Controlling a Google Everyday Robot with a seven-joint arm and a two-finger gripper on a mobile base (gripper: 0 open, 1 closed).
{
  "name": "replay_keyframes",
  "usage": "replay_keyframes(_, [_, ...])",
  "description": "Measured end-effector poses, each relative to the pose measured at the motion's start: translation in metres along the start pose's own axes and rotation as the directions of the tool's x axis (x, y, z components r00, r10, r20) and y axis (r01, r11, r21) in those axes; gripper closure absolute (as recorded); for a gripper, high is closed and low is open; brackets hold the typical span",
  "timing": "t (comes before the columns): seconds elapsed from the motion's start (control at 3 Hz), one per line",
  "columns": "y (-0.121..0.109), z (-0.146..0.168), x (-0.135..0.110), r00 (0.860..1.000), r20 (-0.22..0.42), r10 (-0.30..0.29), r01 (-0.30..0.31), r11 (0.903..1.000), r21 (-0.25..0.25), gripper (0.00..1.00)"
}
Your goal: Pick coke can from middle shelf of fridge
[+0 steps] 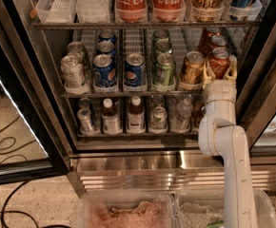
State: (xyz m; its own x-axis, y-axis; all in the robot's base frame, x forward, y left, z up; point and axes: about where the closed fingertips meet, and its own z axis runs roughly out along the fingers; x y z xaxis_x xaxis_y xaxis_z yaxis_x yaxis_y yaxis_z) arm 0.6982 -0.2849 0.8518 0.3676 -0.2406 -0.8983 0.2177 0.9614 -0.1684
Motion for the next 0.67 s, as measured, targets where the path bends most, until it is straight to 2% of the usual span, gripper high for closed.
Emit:
replay_keyframes(0.33, [0.0,0.0,0.0,1.0,0.0,0.0,0.0,1.0,0.0,0.86])
replay_keyframes(0.67, [0.0,0.0002,-0.0018,1.0,0.003,0.0,0.0,1.0,-0.003,1.0])
